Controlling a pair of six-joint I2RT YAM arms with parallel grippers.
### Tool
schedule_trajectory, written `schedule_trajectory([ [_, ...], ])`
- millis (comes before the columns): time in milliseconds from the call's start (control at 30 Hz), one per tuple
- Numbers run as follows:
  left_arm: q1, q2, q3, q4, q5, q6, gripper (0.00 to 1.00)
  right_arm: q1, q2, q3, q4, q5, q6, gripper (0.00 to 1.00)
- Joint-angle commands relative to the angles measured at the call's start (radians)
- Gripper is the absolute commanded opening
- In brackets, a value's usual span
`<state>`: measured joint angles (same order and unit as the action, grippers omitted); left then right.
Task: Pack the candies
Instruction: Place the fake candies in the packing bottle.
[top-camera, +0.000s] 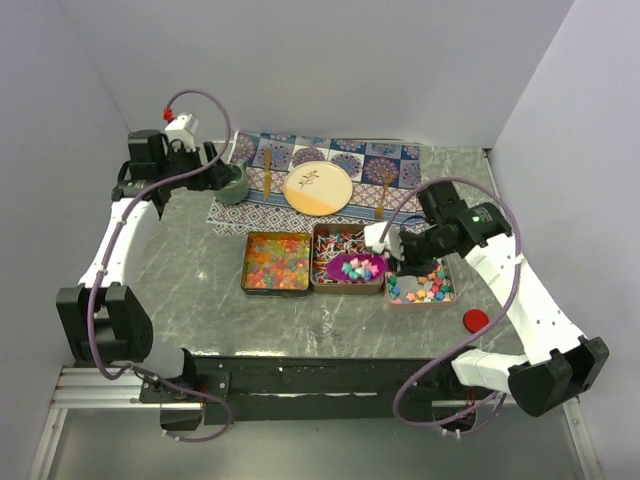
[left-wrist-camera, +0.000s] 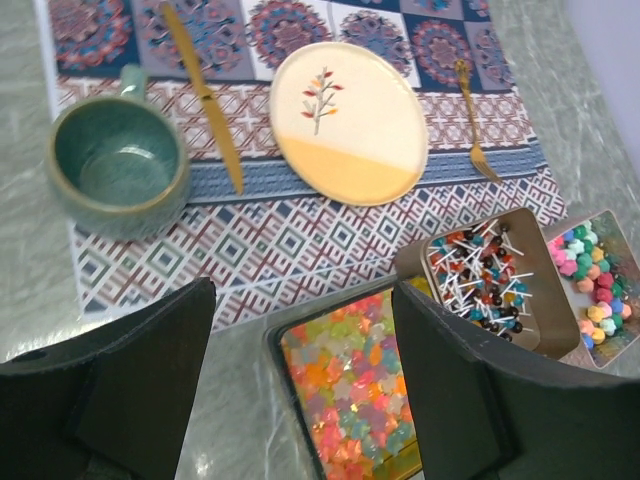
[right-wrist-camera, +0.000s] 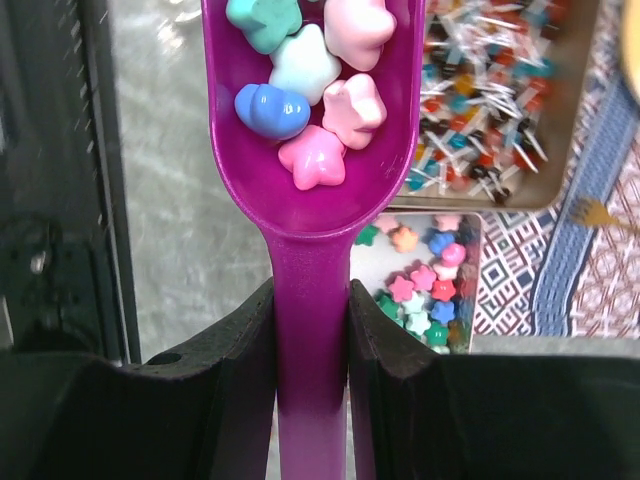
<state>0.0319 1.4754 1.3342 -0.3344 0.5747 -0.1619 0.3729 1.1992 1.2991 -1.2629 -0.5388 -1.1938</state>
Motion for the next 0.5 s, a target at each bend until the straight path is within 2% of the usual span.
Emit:
schedule_trajectory([
  [0, 0.042, -0.081, -0.050, 0.026, 0.005, -0.008, 0.77, 0.107, 0.019, 0.063, -0.113, 0.094, -0.104, 0.00],
  [467, 0.111, -0.227, -0.155, 0.049, -0.001, -0.027, 0.77, 0.310, 0.114, 0.089, -0.176, 0.261, -0.165, 0.00],
])
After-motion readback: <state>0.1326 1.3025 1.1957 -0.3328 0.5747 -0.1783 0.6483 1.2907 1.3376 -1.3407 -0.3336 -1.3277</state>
